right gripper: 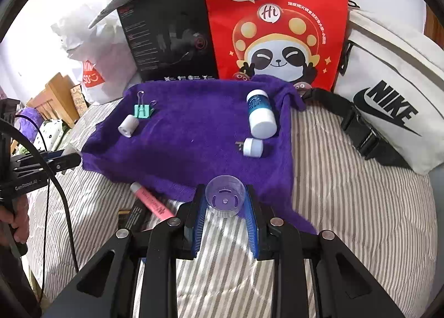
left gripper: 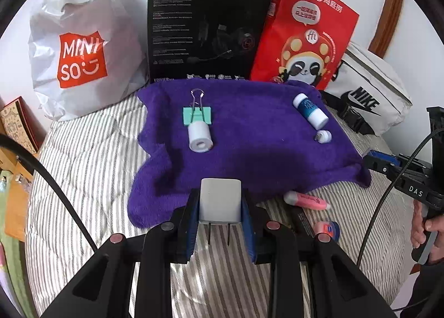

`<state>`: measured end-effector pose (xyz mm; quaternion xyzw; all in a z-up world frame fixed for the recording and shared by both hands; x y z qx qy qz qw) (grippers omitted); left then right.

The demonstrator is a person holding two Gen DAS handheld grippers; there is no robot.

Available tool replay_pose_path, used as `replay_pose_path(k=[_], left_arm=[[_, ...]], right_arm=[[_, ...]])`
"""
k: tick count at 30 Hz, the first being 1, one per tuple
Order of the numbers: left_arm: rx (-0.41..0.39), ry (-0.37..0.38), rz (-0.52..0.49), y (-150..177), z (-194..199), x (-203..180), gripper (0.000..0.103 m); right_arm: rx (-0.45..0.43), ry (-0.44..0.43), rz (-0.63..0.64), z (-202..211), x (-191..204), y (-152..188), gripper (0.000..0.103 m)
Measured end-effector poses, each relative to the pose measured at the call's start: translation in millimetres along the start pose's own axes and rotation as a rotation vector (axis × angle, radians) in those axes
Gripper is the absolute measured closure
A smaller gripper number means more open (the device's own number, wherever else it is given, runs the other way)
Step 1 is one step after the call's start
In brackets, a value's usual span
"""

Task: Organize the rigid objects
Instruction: 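Set the clear cup on the towel with the right while the left lowers the adapter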

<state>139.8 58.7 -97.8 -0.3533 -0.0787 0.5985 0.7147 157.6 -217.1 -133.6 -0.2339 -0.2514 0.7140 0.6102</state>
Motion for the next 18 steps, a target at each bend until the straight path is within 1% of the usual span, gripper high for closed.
replay_pose_path(k=[7, 8, 11, 13, 18], left_arm=[[-0.008, 0.013, 0.026, -13, -11, 12, 0.076], [-0.007, 0.016, 0.027, -15, -12, 13, 0.076], [-0.001, 0.020, 0.027, -18, -17, 17, 0.076], [0.002, 0.023, 0.030, -19, -20, 20, 0.076], [0.011, 0.033, 0.031, -23, -28, 26, 0.076]], right_arm=[[0.037, 0.015, 0.001, -30, -1, -19, 0.076], [0.054, 0.021, 0.013, -38, 1, -21, 0.076], [0.073, 0.037, 0.027, -52, 3, -25, 0.076], [0.114, 0.042, 0.042, -66, 6, -27, 0.076], [0.149, 0.066, 0.070, -87, 12, -27, 0.076]])
Point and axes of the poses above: each gripper's, at about its wrist camera, not at the fingertips, and z roughly against the way its jaws point, x to its left, y to its underside, the point moved 1 cm from there along -z, roughly the way its jaws point, and after that the axes turned 14 degrees about y, right-handed, at the moved point
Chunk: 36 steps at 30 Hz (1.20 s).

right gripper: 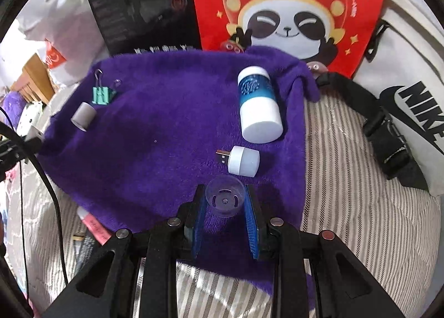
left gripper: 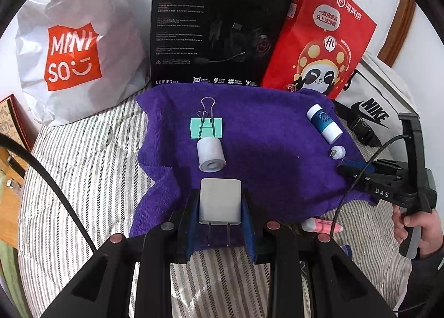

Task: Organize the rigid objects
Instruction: 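Set the clear cup on the towel with the right while the left lowers the adapter, then set the plug adapter beside the paper roll and open the left gripper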

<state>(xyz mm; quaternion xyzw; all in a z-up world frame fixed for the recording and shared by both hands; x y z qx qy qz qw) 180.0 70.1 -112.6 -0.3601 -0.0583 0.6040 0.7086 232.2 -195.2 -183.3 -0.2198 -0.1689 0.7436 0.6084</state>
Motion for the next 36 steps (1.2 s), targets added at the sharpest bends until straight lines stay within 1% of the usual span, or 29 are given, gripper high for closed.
replay_pose_path(k=[3, 11, 12, 13, 14, 15, 17, 20, 26, 30, 31, 34, 36], left_arm=[[0.011, -0.001, -0.007, -1, -4, 3, 0.076], [0.021, 0.008, 0.008, -3, -14, 11, 0.076], [0.023, 0.007, 0.009, -3, -15, 11, 0.076], [0.026, 0.006, 0.011, -3, -16, 12, 0.076], [0.028, 0.008, 0.013, -3, -17, 13, 0.076], [0.030, 0.009, 0.015, -3, -18, 13, 0.076], [0.035, 0.007, 0.017, -3, -21, 14, 0.076], [0.044, 0.003, 0.018, -4, -27, 15, 0.076], [0.068, -0.008, 0.009, -7, -42, 14, 0.076], [0.078, -0.012, 0.020, -9, -50, 17, 0.076], [0.087, -0.016, 0.022, -9, -52, 18, 0.076], [0.094, -0.041, 0.010, -9, -55, 19, 0.076], [0.096, -0.052, 0.006, -9, -56, 19, 0.076]], right_arm=[[0.009, 0.008, -0.004, -8, 0, -1, 0.076], [-0.004, 0.017, 0.005, -10, 1, -3, 0.076], [-0.002, 0.018, 0.011, -10, 2, -3, 0.075], [-0.002, 0.012, 0.015, -10, 3, -4, 0.068], [-0.004, -0.013, 0.023, -9, 3, -4, 0.063], [-0.005, -0.023, 0.027, -9, 4, -4, 0.062], [-0.004, -0.014, 0.040, -7, 7, -3, 0.061], [-0.009, 0.007, 0.033, 0, 5, 0, 0.060], [-0.021, -0.042, -0.069, 24, -14, 16, 0.060], [-0.045, -0.048, -0.107, 44, -22, 29, 0.060], [-0.050, -0.053, -0.114, 48, -23, 32, 0.059], [-0.058, -0.062, -0.126, 58, -26, 38, 0.053], [-0.061, -0.056, -0.126, 62, -25, 42, 0.053]])
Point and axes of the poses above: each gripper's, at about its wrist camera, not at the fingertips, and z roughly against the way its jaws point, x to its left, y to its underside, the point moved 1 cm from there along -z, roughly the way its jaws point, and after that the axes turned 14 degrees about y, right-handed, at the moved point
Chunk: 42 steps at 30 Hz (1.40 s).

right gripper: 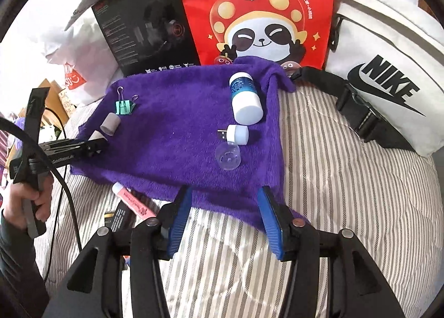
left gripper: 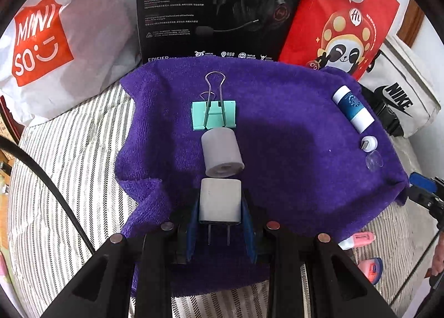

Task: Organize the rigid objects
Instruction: 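Set the plug adapter beside the paper roll and open the left gripper, then grasp the black-gold Grand Reserve box with the left gripper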

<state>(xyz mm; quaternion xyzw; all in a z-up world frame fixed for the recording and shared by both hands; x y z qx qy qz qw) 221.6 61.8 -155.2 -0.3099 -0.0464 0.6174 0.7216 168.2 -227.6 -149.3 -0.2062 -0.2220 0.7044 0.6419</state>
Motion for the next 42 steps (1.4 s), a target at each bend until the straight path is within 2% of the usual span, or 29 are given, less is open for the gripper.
replay_pose_path(k=[15, 18, 23, 28, 29, 30, 32, 35, 40, 42], left_arm=[[0.022, -0.076, -0.055, 2, -7, -11, 0.076], [0.037, -0.084, -0.057, 5, -6, -14, 0.072], [0.031, -0.041, 0.032, 10, 8, -8, 0.072], [0.007, -0.056, 0.003, 21, 32, -31, 0.072], [0.000, -0.057, -0.013, 25, 39, -39, 0.067], [-0.004, -0.053, -0.022, 28, 43, -46, 0.056], [-0.024, -0.041, -0.047, 35, 52, -63, 0.047], [-0.015, -0.007, -0.080, 46, 52, -84, 0.046], [0.057, -0.035, -0.075, 63, 29, -100, 0.046], [0.078, -0.014, -0.060, 70, 20, -102, 0.046]], right_arm=[[0.020, -0.050, -0.035, 17, 0, 25, 0.053], [0.011, -0.054, -0.059, 26, -5, 31, 0.053], [-0.009, -0.054, -0.069, 40, -10, 37, 0.053], [-0.025, -0.050, -0.074, 54, -13, 44, 0.053], [-0.025, -0.047, -0.075, 55, -13, 46, 0.052], [-0.022, -0.046, -0.075, 56, -13, 48, 0.052], [-0.018, -0.045, -0.076, 58, -14, 51, 0.052], [-0.013, -0.040, -0.077, 60, -16, 57, 0.052], [-0.007, -0.038, -0.081, 65, -21, 66, 0.052], [-0.011, -0.040, -0.081, 69, -23, 70, 0.052]])
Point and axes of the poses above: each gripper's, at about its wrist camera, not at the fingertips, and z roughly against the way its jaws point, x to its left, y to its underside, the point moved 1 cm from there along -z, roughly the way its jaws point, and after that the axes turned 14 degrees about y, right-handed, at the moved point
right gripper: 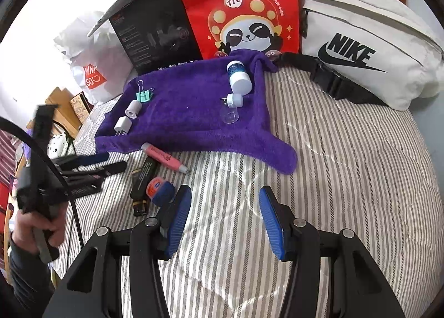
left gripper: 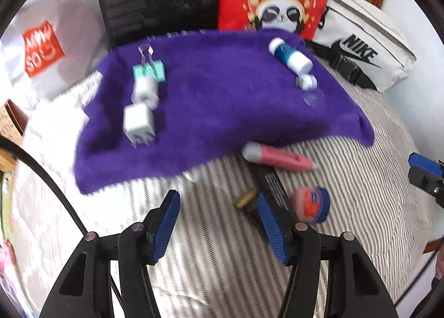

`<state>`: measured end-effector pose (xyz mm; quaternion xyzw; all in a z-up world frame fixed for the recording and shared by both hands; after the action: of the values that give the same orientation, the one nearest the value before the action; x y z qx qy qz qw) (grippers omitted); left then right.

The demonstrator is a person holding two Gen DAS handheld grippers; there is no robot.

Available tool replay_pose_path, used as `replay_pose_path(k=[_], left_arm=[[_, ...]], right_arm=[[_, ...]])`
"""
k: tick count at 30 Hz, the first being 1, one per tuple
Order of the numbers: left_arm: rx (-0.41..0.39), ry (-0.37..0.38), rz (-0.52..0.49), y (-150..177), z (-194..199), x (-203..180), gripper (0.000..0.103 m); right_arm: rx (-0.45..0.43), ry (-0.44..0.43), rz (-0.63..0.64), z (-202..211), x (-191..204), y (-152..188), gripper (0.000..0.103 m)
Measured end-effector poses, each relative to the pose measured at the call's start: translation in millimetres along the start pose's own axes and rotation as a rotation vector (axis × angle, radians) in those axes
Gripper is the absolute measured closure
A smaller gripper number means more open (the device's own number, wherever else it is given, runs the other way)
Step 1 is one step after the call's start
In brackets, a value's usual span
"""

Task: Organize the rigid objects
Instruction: 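Grasp the black-gold Grand Reserve box with the left gripper, then lift the Grand Reserve box with the left while the right grasps the Vaseline tin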

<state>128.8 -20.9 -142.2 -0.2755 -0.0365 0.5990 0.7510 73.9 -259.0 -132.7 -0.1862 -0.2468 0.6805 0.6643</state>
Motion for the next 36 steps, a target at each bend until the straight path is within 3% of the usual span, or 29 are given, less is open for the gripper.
replay_pose_path(k=[5, 9, 14, 18, 25, 26, 28, 29, 36], left_arm=[[0.034, -0.027, -0.016, 8, -14, -9, 0.046], [0.045, 0.001, -0.001, 10, -18, -16, 0.046], [0.049, -0.056, 0.025, 11, -21, -26, 0.046], [0.079, -0.129, -0.029, 21, -25, -29, 0.040], [0.065, -0.165, -0.052, 30, -18, -23, 0.039], [0.057, -0.164, -0.057, 29, -20, -25, 0.042], [0.051, -0.123, -0.054, 28, -21, -29, 0.064], [0.049, -0.060, -0.036, 29, -20, -30, 0.081], [0.036, -0.077, -0.049, 34, -23, -37, 0.078]], right_arm=[[-0.006, -0.001, -0.004, 5, -6, 6, 0.048], [-0.004, -0.012, -0.020, 5, -11, 9, 0.048], [0.007, -0.021, -0.038, 1, -17, 13, 0.048], [0.018, -0.028, -0.040, -4, -18, 16, 0.048], [0.025, -0.049, -0.045, -9, -23, 19, 0.048], [0.028, -0.051, -0.047, -10, -23, 18, 0.048], [0.034, -0.054, -0.045, -13, -22, 19, 0.048], [0.035, -0.055, -0.043, -14, -22, 19, 0.048], [0.054, -0.055, -0.033, -20, -23, 21, 0.048]])
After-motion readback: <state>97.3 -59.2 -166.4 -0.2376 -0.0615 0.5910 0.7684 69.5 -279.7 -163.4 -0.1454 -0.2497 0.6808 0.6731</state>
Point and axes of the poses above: each gripper's, at about its wrist camera, not at the fingertips, and z roughly against the way its jaws point, x to its left, y to its underside, the point moved 1 cm from there along -z, roughly the way its jaws point, and after that the axes turned 14 degrees about y, right-handed, at the moved point
